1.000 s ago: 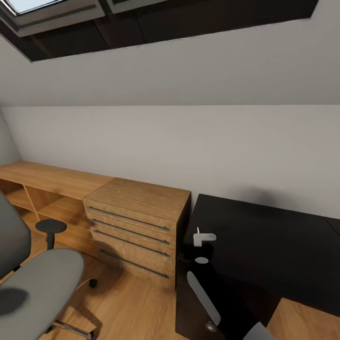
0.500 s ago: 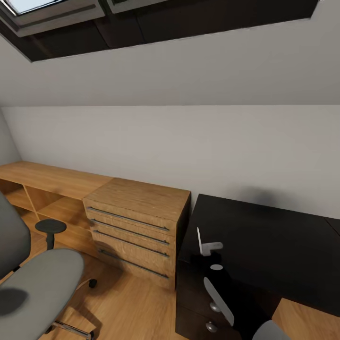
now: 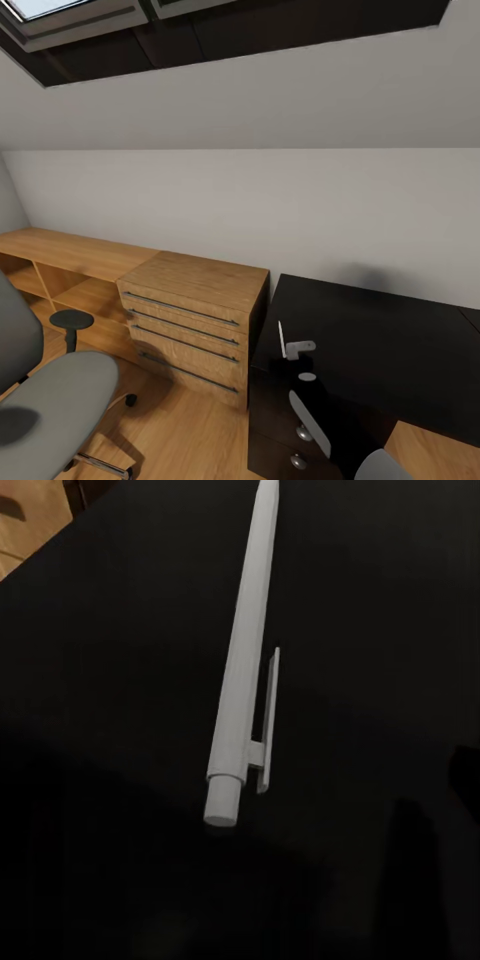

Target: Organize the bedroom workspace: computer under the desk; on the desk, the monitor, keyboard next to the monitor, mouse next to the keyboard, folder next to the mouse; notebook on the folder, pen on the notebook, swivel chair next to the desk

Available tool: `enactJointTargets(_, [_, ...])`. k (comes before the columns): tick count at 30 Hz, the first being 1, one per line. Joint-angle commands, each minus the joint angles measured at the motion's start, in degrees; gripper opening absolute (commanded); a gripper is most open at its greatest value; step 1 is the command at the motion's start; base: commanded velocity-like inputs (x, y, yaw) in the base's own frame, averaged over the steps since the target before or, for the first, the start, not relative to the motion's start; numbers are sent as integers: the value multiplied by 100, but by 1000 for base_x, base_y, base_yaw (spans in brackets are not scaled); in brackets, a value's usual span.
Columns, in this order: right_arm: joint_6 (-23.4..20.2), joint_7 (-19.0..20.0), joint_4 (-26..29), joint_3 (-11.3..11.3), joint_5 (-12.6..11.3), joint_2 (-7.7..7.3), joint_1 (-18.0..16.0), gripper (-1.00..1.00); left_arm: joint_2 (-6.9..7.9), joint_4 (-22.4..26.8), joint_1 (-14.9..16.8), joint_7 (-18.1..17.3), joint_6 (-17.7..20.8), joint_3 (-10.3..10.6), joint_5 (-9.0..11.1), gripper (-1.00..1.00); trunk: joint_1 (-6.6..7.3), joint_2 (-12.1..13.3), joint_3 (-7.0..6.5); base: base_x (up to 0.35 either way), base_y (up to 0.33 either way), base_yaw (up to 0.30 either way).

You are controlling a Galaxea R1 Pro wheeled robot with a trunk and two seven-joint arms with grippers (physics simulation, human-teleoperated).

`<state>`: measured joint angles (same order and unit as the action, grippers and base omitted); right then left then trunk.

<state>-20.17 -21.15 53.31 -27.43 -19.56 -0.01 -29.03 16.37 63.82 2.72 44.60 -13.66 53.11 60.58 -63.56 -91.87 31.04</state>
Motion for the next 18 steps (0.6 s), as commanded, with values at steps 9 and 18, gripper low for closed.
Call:
enactJointTargets(9, [162,-47,-758,-24,-49,11,-228,100,6,8,9,22,-37,24,42,100,0,-3,7,0,0,0])
enactJointTargets(18, [189,-47,-787,-26,-43,22,-244,100,6,8,9,22,-39,24,41,100,0,-3,7,46,0,0])
